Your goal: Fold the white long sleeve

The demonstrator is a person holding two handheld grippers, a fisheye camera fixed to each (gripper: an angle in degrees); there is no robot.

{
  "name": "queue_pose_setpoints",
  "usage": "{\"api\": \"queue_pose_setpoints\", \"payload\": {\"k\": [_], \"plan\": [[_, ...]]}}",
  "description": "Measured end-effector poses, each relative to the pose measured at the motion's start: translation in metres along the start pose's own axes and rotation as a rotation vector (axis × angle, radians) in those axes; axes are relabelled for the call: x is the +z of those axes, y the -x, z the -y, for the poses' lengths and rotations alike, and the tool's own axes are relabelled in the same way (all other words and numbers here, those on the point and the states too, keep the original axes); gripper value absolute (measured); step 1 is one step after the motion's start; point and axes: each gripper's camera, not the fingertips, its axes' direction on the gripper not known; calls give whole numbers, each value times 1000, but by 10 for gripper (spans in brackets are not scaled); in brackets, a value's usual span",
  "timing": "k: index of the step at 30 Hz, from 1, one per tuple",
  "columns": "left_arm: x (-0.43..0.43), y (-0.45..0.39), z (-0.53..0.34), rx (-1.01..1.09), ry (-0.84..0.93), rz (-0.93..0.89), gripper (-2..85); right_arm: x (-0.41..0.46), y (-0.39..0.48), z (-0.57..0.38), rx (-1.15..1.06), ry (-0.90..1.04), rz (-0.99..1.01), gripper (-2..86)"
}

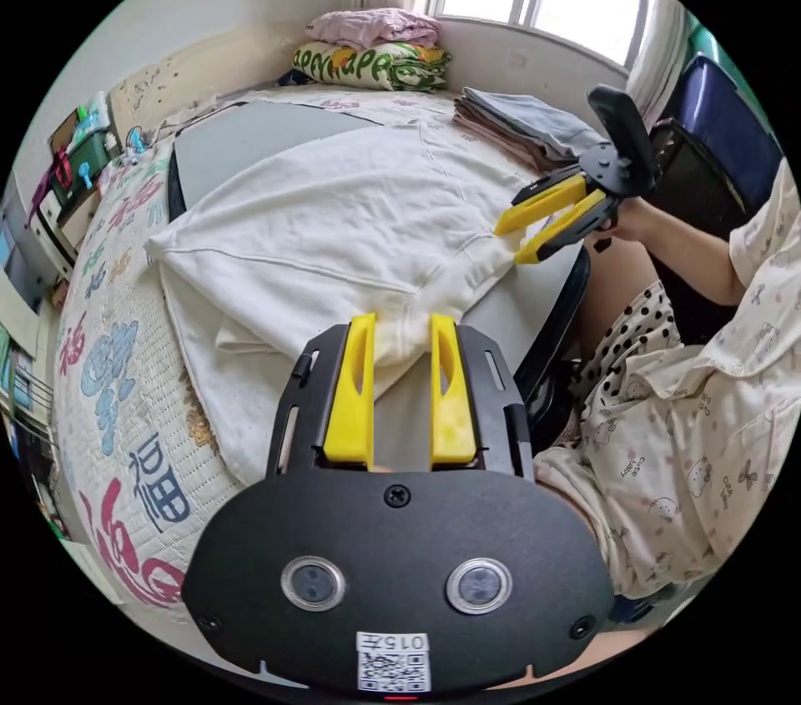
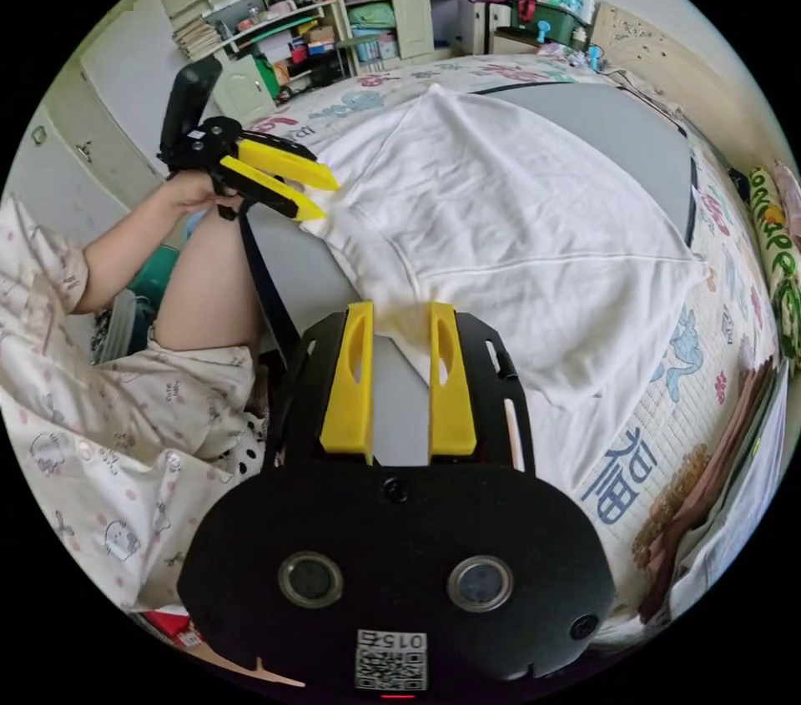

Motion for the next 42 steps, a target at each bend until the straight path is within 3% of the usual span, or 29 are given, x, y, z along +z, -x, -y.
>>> {"api": "queue_pose_setpoints", "payload": {"k": [4, 11, 18, 21, 23, 26, 32, 36, 42], "plan": [[-30, -3, -8, 12, -1, 33, 39, -2, -11, -7, 28, -8, -28, 35], [-61, -4, -31, 25, 15, 100, 33, 3, -32, -18, 42, -5, -61, 30], [-113, 36, -60, -81, -6, 80, 69, -34, -90, -43, 229, -164, 144, 78], [-157, 88, -100, -264, -65, 169, 83, -70, -129, -85, 413, -344, 192, 83], [-177, 149, -146, -510, -50, 230, 90, -89, -168, -125, 653, -439, 187, 88], [-180, 212, -201, -718, -52, 118, 121, -91, -211, -163, 896, -477, 205, 122], [-187, 259, -266, -880, -191, -19, 111, -77, -268, -169, 1012, -416, 238, 142], [-190, 264, -268, -860, -173, 0, 99, -67, -291, -161, 1013, -425, 363, 131], [-184, 275, -259, -834, -130, -39, 53, -74, -312, -160, 1071, -422, 275, 64]]}}
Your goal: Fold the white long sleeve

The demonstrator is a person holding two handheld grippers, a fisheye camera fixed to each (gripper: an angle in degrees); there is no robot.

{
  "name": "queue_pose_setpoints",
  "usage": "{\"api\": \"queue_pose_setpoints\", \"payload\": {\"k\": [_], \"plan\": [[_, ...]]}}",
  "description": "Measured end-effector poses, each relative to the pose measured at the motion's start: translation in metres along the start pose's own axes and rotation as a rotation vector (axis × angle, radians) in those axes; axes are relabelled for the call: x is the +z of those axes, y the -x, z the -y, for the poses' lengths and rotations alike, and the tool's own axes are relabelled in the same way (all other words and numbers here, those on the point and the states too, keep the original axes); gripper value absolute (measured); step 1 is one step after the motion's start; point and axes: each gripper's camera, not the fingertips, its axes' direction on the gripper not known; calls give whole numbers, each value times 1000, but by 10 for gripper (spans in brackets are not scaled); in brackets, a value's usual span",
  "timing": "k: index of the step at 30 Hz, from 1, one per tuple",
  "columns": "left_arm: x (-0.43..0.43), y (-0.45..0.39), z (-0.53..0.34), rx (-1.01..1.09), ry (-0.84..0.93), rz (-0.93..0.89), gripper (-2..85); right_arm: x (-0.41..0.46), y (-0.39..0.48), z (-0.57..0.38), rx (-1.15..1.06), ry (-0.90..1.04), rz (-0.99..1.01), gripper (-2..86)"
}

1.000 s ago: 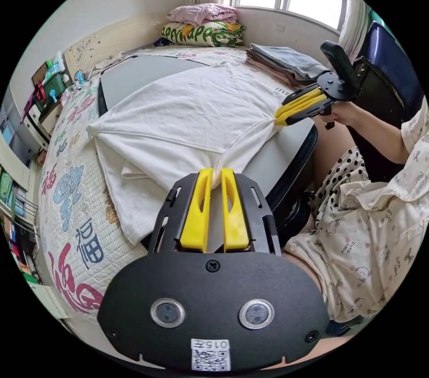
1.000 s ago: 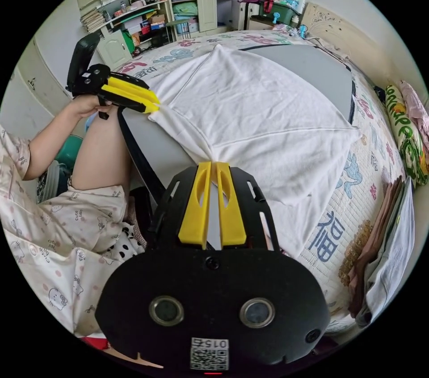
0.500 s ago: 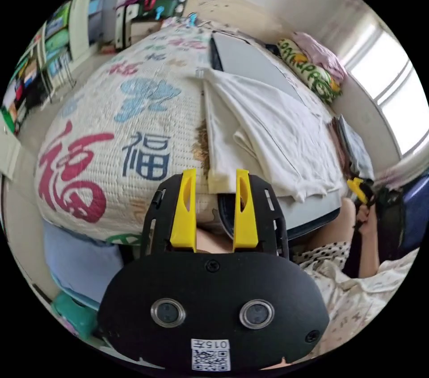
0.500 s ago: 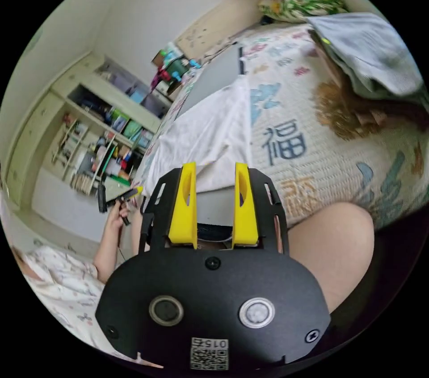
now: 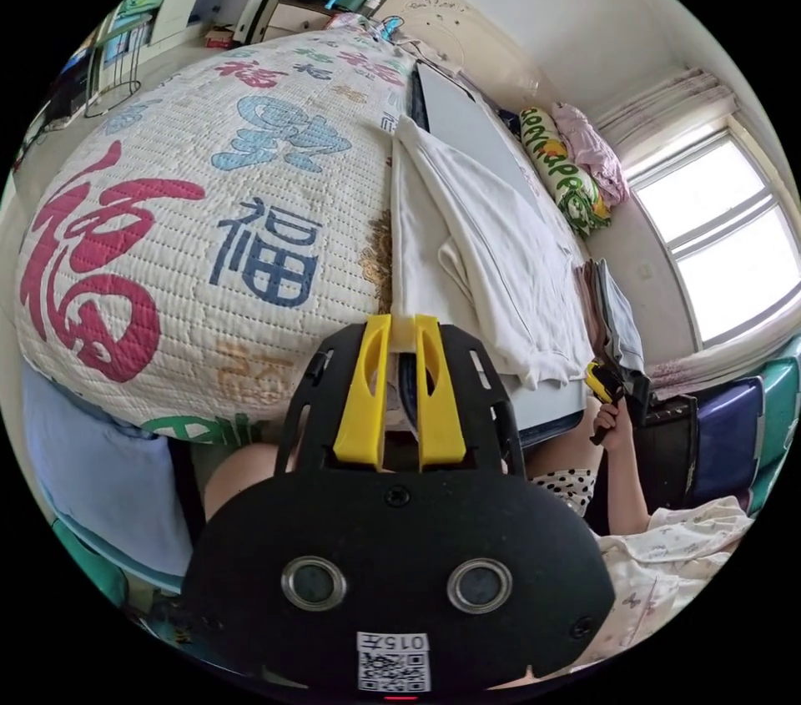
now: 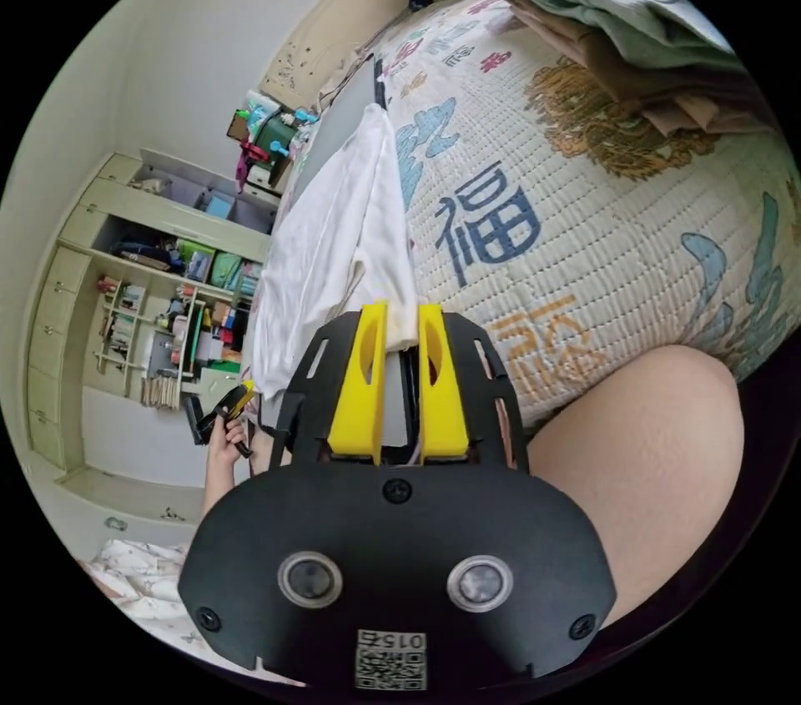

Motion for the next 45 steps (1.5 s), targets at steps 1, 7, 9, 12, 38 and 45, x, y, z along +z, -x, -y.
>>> {"api": "queue_pose_setpoints", "payload": {"k": [1, 7, 9, 12, 38, 45], "plan": [[-1, 1, 2, -11, -12, -4, 49, -4, -5, 3, 8, -6, 17, 49], [-17, -31, 14, 41, -53, 57, 21, -27, -11, 16, -30, -23, 63, 12], [-23, -55, 21, 101, -35, 93, 14, -34, -8, 19, -60, -21, 31, 9], [-33, -95, 26, 200, 11, 158, 9, -48, -3, 18, -132, -17, -43, 7], [351, -688, 342, 779, 120, 71, 119, -68, -114, 20, -117, -31, 199, 6], [534, -773, 381, 778, 277, 183, 117, -61, -135, 18, -134, -23, 210, 6]]}}
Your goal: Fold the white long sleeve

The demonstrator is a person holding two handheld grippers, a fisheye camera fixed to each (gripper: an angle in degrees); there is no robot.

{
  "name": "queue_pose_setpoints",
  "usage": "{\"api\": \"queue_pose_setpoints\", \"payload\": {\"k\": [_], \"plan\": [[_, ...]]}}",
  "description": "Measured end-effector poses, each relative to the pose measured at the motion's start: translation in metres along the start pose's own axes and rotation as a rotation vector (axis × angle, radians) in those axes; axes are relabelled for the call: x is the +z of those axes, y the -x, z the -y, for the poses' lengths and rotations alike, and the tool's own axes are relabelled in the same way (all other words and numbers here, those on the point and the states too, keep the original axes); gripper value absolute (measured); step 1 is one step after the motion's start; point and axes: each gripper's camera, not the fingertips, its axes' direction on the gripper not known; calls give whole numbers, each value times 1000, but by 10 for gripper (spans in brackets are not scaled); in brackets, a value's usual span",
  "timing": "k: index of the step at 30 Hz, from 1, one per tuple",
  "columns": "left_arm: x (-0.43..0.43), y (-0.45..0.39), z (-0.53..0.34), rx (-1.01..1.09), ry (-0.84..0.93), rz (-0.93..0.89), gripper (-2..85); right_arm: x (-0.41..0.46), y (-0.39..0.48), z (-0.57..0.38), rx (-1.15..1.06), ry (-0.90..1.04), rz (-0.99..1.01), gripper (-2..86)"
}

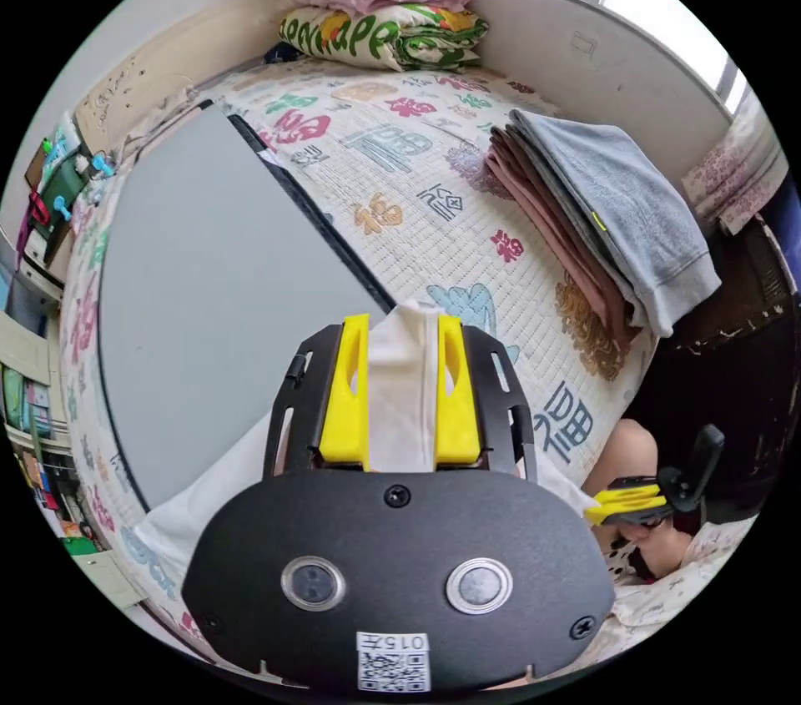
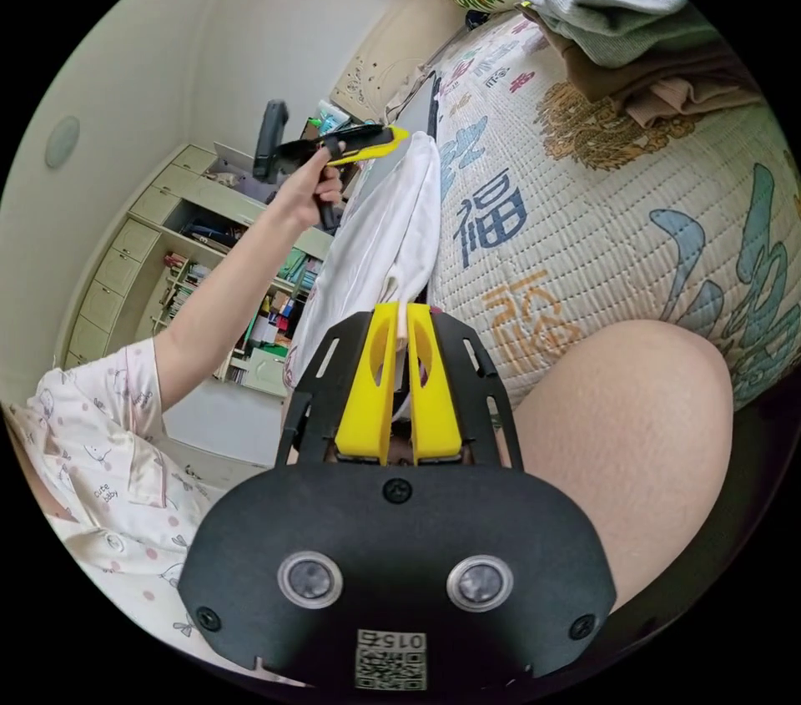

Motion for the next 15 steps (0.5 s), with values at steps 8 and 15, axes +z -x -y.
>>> {"api": "queue_pose_setpoints", "payload": {"k": [8, 15], "plan": [[65, -16, 11, 78, 16, 132, 57, 10, -28, -17, -20, -14, 6, 5], [33, -1, -4, 52, -148, 22, 21, -14, -39, -36, -54, -129, -79, 4]]}}
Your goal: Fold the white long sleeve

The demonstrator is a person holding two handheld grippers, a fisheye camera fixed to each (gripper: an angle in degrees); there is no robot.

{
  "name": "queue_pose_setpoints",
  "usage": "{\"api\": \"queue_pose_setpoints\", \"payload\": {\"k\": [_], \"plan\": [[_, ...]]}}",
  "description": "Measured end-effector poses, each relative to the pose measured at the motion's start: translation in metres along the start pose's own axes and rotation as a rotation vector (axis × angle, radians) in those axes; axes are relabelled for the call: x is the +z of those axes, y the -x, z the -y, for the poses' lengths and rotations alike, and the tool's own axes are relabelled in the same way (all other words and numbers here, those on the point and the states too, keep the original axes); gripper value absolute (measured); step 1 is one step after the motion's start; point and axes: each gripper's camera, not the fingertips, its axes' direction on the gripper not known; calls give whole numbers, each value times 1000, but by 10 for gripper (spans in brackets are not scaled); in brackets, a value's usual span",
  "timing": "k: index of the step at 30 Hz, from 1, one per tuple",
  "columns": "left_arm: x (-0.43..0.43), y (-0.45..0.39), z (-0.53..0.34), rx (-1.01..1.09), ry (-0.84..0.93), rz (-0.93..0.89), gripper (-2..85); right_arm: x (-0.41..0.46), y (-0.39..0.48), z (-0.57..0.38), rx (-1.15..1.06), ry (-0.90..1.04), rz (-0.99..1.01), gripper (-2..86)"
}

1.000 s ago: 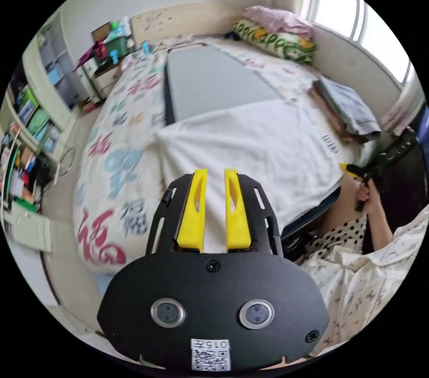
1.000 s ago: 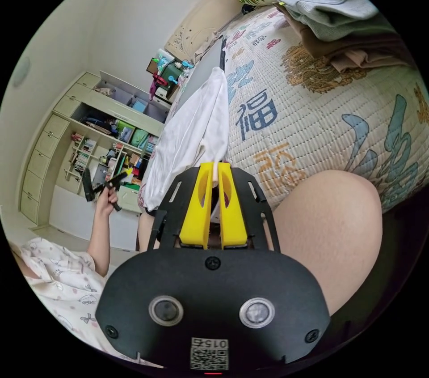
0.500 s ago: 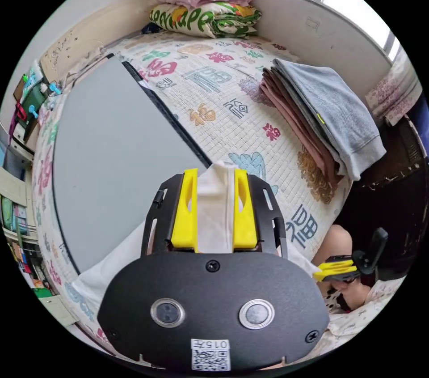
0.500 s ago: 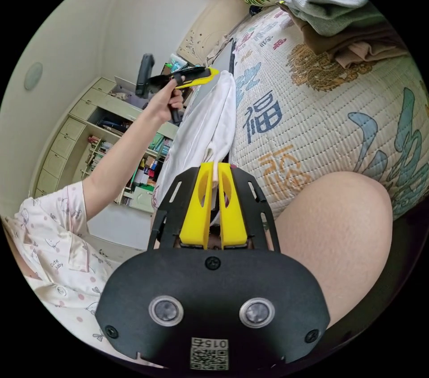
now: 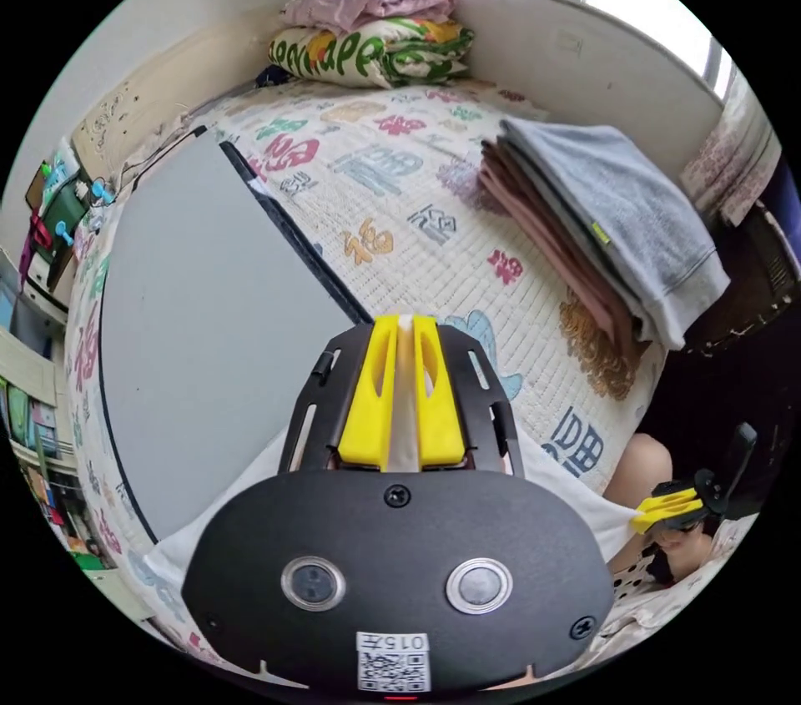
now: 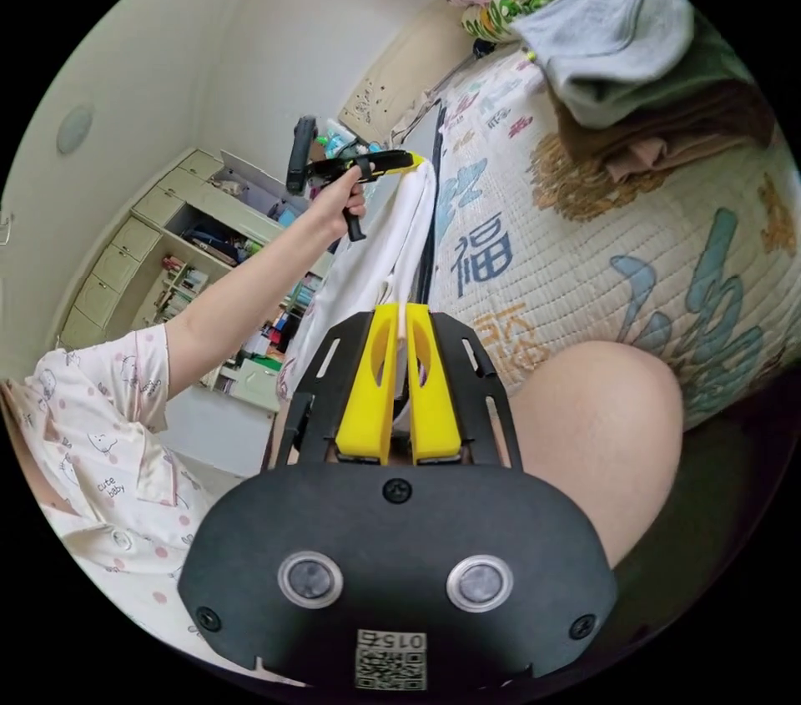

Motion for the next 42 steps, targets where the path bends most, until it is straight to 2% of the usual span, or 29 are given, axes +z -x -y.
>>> {"api": "queue_pose_setpoints", "payload": {"k": [5, 9, 13, 16, 21, 23, 26, 29, 33, 36, 39, 42], "plan": [[-77, 24, -21, -58, -243, -231, 17, -52, 15, -1, -128, -164, -13, 2], [-129, 77, -83, -127, -414, -377, 17, -48, 67, -6, -348, -133, 61, 2], [-177, 173, -205, -209, -522, -481, 18, 20, 120, -28, -501, 39, 257, 1], [-190, 241, -315, -258, -531, -441, 24, 106, 140, -60, -513, 219, 334, 1], [-141, 339, -476, -506, -405, -376, 33, 230, 149, -128, -593, 369, 255, 1], [-123, 364, -544, -632, -451, -405, 54, 272, 145, -148, -587, 474, 190, 1], [-115, 373, -600, -700, -481, -414, 90, 298, 134, -158, -567, 525, 136, 1], [-107, 345, -596, -566, -374, -387, 116, 318, 125, -162, -549, 559, 125, 2], [-103, 310, -570, -496, -342, -369, 131, 342, 122, -172, -566, 596, 70, 2], [-94, 281, -540, -461, -229, -246, 133, 359, 125, -180, -593, 605, 29, 2], [-99, 247, -527, -396, -242, -223, 124, 375, 124, -187, -598, 613, 2, 2], [-109, 221, -530, -372, -297, -233, 77, 389, 120, -194, -596, 610, -7, 2]]}}
